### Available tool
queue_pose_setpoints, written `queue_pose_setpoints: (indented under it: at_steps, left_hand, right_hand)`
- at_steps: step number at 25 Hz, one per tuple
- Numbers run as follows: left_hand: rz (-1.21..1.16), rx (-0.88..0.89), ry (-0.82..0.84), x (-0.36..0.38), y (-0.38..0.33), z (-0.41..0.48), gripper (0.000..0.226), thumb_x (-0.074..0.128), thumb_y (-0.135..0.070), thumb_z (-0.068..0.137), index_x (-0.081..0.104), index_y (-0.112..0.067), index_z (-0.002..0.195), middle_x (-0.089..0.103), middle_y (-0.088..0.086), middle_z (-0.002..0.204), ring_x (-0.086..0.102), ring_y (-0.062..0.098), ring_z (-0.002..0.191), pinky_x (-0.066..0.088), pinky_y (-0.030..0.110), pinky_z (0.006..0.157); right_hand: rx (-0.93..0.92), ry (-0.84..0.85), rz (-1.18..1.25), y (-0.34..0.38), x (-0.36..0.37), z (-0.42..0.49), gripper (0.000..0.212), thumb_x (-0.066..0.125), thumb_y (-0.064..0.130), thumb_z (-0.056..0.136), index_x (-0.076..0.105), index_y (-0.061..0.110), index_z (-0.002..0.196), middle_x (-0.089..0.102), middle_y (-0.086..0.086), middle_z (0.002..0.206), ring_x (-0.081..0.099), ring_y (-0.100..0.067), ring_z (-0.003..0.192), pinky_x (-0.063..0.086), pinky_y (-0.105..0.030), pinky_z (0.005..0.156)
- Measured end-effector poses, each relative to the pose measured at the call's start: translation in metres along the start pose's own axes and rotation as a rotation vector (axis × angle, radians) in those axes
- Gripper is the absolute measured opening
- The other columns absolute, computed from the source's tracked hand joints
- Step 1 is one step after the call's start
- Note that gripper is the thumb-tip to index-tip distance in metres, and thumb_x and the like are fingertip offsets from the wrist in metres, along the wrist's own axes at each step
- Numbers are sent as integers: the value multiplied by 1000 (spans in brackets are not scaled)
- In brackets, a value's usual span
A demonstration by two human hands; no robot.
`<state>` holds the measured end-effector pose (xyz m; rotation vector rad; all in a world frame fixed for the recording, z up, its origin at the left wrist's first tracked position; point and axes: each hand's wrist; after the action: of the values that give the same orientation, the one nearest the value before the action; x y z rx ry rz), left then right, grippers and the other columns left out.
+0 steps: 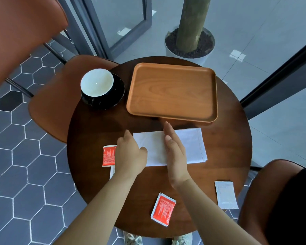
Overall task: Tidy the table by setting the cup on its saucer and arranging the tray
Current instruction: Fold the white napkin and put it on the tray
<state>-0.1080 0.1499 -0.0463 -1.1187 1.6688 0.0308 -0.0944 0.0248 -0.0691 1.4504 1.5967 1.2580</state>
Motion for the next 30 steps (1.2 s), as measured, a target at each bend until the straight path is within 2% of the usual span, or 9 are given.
queue_pose_setpoints:
  at_steps: [5,8,11,13,19,22,25,28,30]
  left_hand:
    - [-179,-92,13,-7,0,5,70,65,-17,91,32,-6,151,60,19,129,59,34,117,50,48,99]
    - [-278,-145,28,-8,-2,8,63,68,-14,90,42,-6,147,58,13,135,57,32,122,49,43,101]
    - [-358,-152,51,-9,-1,6,17,66,-9,89,66,-13,106,68,9,119,65,28,104,55,48,93]
    - [-389,-137,64,-10,0,4,12,66,-9,89,67,-21,85,74,6,99,69,26,89,58,52,86]
    - [-589,-235,62,-12,-2,1,15,69,-14,90,68,-17,75,73,15,92,70,34,89,57,59,86]
    - [-778,-439,138,-12,2,-3,10,77,-19,86,69,-15,90,72,12,99,69,29,95,61,46,82]
    - [-834,-426,145,-9,9,-9,9,74,-14,88,73,-16,96,74,9,102,70,27,98,62,38,74]
    - [-745,-213,-47,-10,2,-17,21,75,-20,88,72,-35,74,74,-15,81,72,17,87,61,31,67]
    - [-726,-74,-114,-8,-10,-23,26,77,-22,85,71,-42,71,74,-21,76,72,9,82,59,29,67]
  right_hand:
    - [-65,-22,16,-9,0,-1,61,46,55,87,48,34,144,50,23,145,48,15,124,41,-2,89]
    - [-94,-22,54,-13,-1,1,60,48,48,87,49,29,144,50,15,147,49,12,125,41,-3,90]
    - [-108,-42,120,-15,-2,2,58,49,46,86,52,30,141,51,13,148,49,5,130,42,-7,93]
    - [-145,-30,103,-18,0,2,60,48,49,87,50,29,143,51,19,146,49,6,129,42,-5,91]
    - [-78,17,169,-16,6,3,54,50,48,86,51,34,139,51,19,145,50,8,127,44,-9,93]
    - [-31,-45,301,-6,-2,3,41,56,43,84,63,35,124,63,10,136,56,-6,128,43,-25,105]
    - [-54,-171,46,3,-18,4,23,61,28,88,73,29,108,74,7,110,69,-17,105,56,-32,88]
    - [-56,-39,-324,20,-21,8,14,60,24,96,73,24,98,74,7,89,71,-13,78,58,-26,62]
    - [-32,50,-477,39,-18,16,23,59,38,96,73,20,91,74,5,82,70,-11,68,58,-28,58]
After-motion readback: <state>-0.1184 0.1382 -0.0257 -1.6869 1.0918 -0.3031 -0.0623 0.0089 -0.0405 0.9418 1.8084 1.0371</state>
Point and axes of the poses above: each hand's wrist, its own z-axis towards the middle knuckle, its own x-axis out of the palm, y = z × x
